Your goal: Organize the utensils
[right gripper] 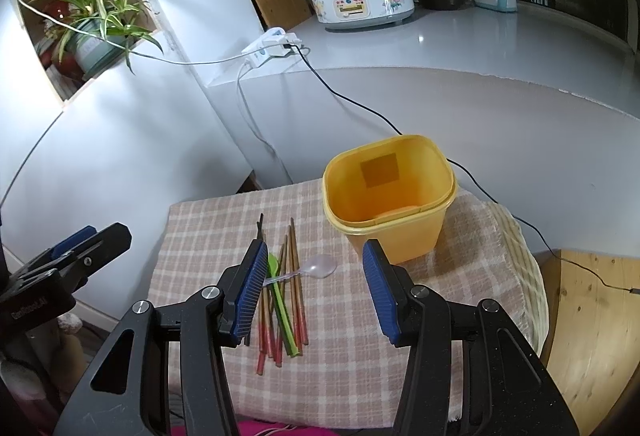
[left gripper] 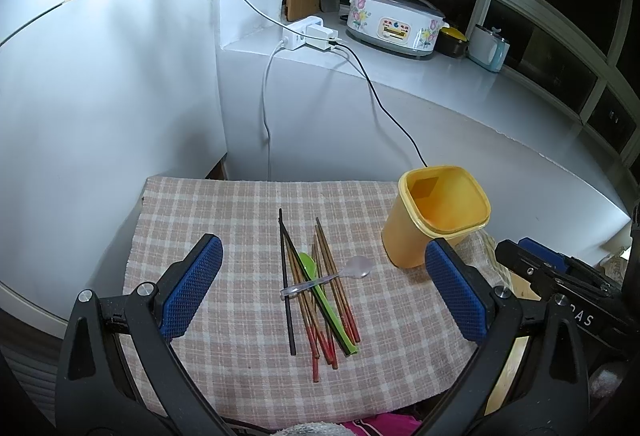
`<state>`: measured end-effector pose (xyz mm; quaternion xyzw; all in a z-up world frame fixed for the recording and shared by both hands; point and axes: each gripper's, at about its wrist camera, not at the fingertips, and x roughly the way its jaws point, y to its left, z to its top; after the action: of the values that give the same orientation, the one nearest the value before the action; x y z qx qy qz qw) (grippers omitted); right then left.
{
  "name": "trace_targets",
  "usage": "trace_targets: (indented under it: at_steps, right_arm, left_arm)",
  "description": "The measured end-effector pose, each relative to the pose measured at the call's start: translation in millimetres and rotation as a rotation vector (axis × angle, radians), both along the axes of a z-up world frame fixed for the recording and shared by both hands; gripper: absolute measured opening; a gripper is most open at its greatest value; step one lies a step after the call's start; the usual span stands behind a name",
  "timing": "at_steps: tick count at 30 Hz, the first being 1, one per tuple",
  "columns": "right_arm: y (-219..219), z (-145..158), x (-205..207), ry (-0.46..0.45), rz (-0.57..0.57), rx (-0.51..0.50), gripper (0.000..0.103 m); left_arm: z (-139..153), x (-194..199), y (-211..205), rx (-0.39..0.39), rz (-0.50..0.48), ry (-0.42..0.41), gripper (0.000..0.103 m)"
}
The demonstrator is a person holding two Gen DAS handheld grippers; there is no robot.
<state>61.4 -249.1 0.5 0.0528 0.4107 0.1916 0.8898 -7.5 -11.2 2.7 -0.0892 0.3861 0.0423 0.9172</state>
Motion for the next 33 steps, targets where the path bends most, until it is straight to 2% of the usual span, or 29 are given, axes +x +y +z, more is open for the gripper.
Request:
trace_targets:
  at_steps: [33]
  right_arm:
    - [8.1, -7.3, 6.4, 0.035, 0.007, 0.012, 0.048]
  left_arm:
    - [0.1, 0.5, 2.2, -0.009, -0.003, 0.003, 0.103]
